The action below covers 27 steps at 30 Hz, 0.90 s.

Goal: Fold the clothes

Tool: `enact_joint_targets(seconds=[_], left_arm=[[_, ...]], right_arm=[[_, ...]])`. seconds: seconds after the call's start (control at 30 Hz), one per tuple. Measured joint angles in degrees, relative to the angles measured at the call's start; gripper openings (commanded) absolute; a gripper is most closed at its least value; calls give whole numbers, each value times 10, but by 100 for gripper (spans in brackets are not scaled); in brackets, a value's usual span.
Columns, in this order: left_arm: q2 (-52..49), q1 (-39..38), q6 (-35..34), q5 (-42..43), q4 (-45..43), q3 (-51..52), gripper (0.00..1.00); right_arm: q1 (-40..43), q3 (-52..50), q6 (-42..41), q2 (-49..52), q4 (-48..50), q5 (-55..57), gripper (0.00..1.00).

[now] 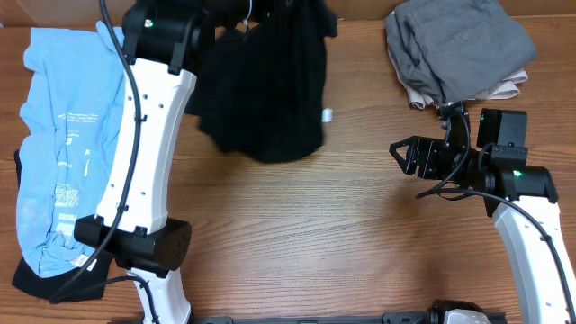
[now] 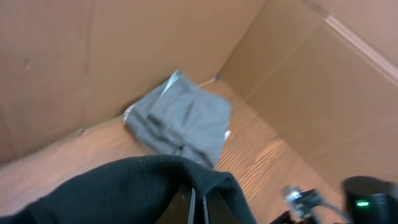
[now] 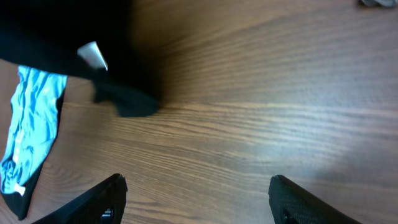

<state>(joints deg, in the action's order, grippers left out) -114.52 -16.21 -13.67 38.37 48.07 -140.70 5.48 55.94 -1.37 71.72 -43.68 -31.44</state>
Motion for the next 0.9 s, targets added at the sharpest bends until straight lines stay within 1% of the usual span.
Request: enact_joint_targets(seconds=[0.1, 0.13, 0.3, 0.43, 0.47, 0.5, 0.53, 0.57, 0.6, 0.63, 0.77, 0.9], left_arm=[[0, -7, -17, 17, -2, -37, 4], [0, -11, -20, 21, -2, -45, 4], [0, -35, -31, 44, -4, -76, 4], [0, -45, -35, 55, -3, -80, 4], [0, -47, -36, 57, -3, -81, 4], [0, -47, -37, 59, -3, -81, 4], [0, -47, -38, 61, -3, -81, 4], [0, -47, -40, 63, -3, -81, 4], [0, -47, -40, 63, -3, -81, 4], [0, -47, -40, 63, -3, -81, 4], [0, -46, -42, 63, -1, -81, 4], [0, -27, -42, 62, -1, -86, 4]], right_arm=[[-12, 0, 13, 0, 28, -9, 77], [-19, 0, 15, 0, 38, -11, 79], [-84, 0, 24, 4, 99, -11, 84], [-136, 0, 28, 27, 127, 21, 84], [-144, 0, 29, 33, 129, 31, 82], [-153, 0, 29, 42, 131, 43, 75], [-161, 0, 30, 54, 132, 56, 61], [-166, 0, 31, 64, 133, 68, 38], [-171, 0, 32, 77, 132, 80, 12], [-172, 0, 27, 85, 132, 87, 4], [-171, 0, 4, 98, 132, 107, 4], [-165, 4, -13, 77, 112, 113, 4]])
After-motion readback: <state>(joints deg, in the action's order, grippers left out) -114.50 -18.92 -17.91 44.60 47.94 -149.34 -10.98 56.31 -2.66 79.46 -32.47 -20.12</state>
